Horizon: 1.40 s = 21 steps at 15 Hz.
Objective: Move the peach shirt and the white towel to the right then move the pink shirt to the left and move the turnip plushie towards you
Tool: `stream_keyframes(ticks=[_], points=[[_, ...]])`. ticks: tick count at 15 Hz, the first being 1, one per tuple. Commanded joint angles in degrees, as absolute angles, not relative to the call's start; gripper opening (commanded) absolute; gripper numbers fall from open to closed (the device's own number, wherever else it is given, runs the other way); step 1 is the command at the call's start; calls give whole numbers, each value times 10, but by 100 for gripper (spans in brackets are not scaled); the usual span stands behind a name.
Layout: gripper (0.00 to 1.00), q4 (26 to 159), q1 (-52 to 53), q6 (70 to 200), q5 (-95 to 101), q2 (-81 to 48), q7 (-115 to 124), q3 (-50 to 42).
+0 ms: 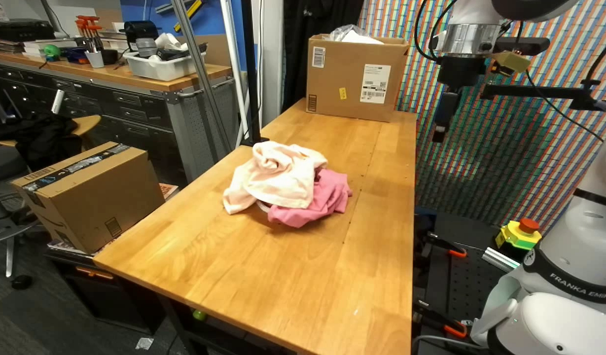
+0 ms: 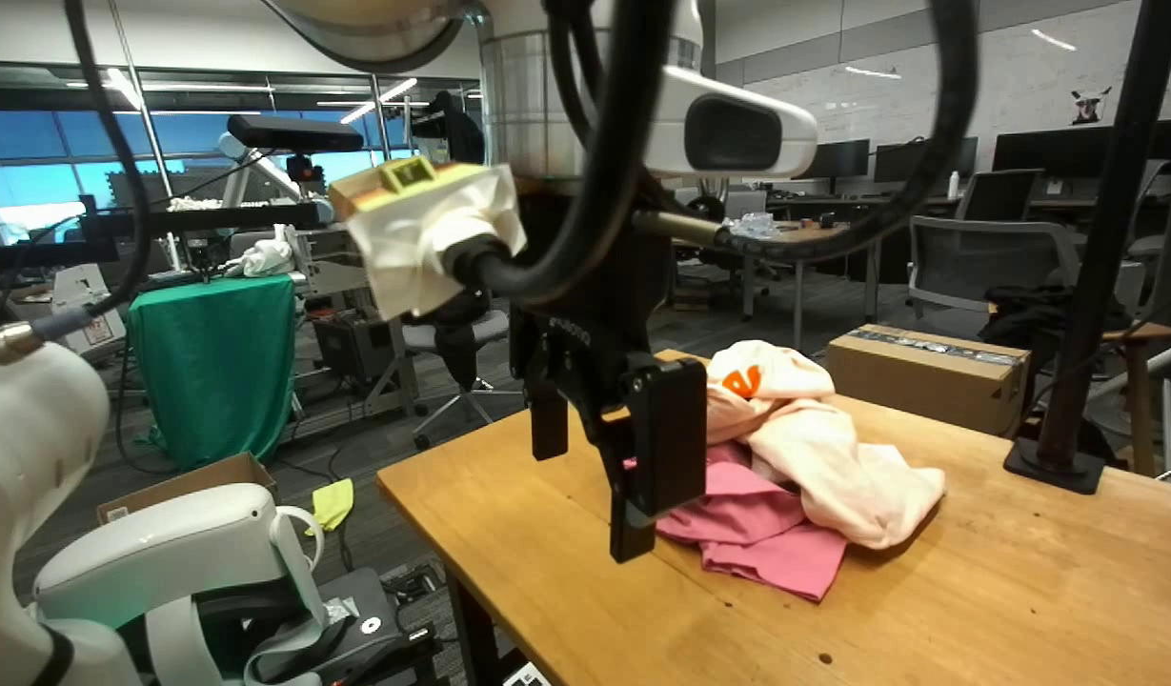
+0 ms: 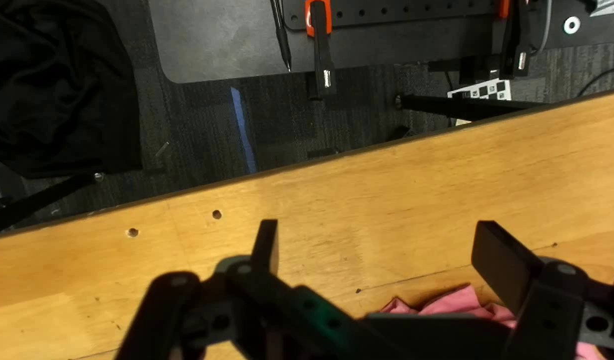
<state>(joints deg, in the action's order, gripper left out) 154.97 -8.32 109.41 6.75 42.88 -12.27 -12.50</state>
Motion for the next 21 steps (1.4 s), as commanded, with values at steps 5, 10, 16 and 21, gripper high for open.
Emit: stream_keyframes(ticks=[5,10,16,21], points=[[100,1400,-44,1046,90,273,-122,-68],[100,1272,-4,1019,84,136,-103,-15],[100,1152,20,1043,85,-2,-107,15],[100,1080,32,1049,87,-85,-122,31]])
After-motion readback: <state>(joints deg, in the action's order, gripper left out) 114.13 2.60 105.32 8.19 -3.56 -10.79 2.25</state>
